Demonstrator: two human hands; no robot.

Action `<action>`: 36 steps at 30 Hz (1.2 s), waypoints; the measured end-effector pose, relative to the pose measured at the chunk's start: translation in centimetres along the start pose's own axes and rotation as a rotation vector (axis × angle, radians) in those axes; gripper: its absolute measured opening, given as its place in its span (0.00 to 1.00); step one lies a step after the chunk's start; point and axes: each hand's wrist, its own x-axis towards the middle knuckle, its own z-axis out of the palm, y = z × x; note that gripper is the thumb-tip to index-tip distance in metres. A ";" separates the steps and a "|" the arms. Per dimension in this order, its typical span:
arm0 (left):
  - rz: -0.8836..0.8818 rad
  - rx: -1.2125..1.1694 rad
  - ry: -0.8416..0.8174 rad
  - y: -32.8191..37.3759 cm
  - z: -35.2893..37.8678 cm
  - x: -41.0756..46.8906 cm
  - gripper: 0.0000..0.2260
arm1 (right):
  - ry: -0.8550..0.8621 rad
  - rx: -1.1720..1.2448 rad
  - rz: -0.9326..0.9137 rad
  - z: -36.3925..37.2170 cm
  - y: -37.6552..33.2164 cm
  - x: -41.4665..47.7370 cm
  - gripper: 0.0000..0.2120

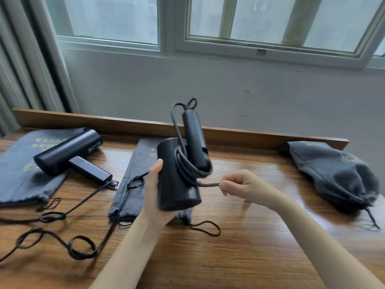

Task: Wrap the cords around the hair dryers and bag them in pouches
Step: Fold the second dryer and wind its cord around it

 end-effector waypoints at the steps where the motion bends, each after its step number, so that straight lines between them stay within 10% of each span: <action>1: -0.038 0.042 -0.037 -0.1 -0.1 -0.1 0.30 | 0.009 0.004 0.019 -0.4 0.2 0.0 0.16; 22: -0.371 1.059 -0.431 0.0 1.2 -1.2 0.27 | -0.360 -0.253 0.121 -6.5 0.8 0.4 0.01; 36: -0.285 0.862 0.158 -1.4 1.1 -0.2 0.31 | -0.023 -0.866 -0.007 -4.5 -5.6 0.3 0.11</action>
